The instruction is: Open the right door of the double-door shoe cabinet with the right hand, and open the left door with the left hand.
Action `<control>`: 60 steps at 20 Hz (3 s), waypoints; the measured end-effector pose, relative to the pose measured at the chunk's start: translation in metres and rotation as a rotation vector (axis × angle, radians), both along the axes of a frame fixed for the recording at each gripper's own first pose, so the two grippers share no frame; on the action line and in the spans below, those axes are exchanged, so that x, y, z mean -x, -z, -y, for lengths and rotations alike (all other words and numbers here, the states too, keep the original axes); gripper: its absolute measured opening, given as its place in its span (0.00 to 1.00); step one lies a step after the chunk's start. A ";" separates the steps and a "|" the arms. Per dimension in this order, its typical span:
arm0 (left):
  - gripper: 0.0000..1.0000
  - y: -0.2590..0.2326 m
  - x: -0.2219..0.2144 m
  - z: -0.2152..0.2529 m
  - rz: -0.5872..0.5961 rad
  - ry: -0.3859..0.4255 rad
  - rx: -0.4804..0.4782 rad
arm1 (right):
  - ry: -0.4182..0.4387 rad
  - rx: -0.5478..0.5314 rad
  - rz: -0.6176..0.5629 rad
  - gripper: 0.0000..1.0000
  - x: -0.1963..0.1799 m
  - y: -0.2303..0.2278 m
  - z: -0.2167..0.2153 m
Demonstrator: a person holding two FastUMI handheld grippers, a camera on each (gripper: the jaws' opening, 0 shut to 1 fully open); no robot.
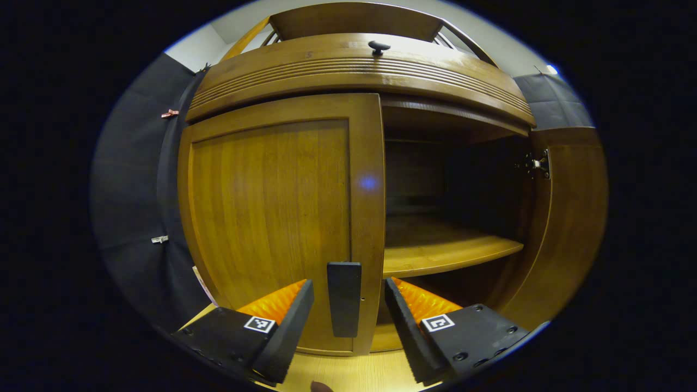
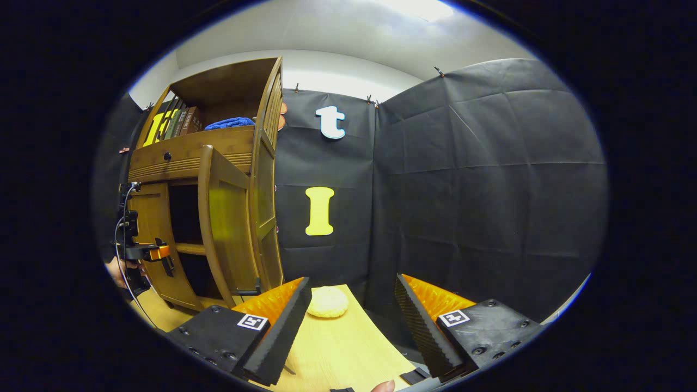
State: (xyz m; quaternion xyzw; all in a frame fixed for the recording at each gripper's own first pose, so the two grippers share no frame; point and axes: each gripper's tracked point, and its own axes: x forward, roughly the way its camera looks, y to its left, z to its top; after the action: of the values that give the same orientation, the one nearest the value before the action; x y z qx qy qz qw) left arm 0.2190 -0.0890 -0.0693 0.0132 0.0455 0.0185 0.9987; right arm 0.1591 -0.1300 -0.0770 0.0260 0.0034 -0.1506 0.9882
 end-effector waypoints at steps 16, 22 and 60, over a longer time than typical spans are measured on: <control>0.30 0.024 -0.013 -0.009 -0.096 -0.008 0.009 | -0.047 -0.041 0.015 0.98 -0.004 -0.015 -0.018; 0.28 0.017 -0.002 -0.013 -0.090 -0.008 0.029 | -0.061 -0.049 0.025 0.98 0.015 -0.026 -0.043; 0.10 -0.004 0.005 -0.044 -0.051 -0.056 0.097 | -0.271 -0.075 -0.020 0.98 0.022 -0.021 -0.265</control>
State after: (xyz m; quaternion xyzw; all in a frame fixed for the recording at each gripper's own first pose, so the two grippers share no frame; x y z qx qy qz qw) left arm 0.2136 -0.0445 -0.0655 -0.0359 0.0721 0.0439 0.9958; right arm 0.1371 0.1347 -0.0558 0.0608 0.0222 -0.0156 0.9978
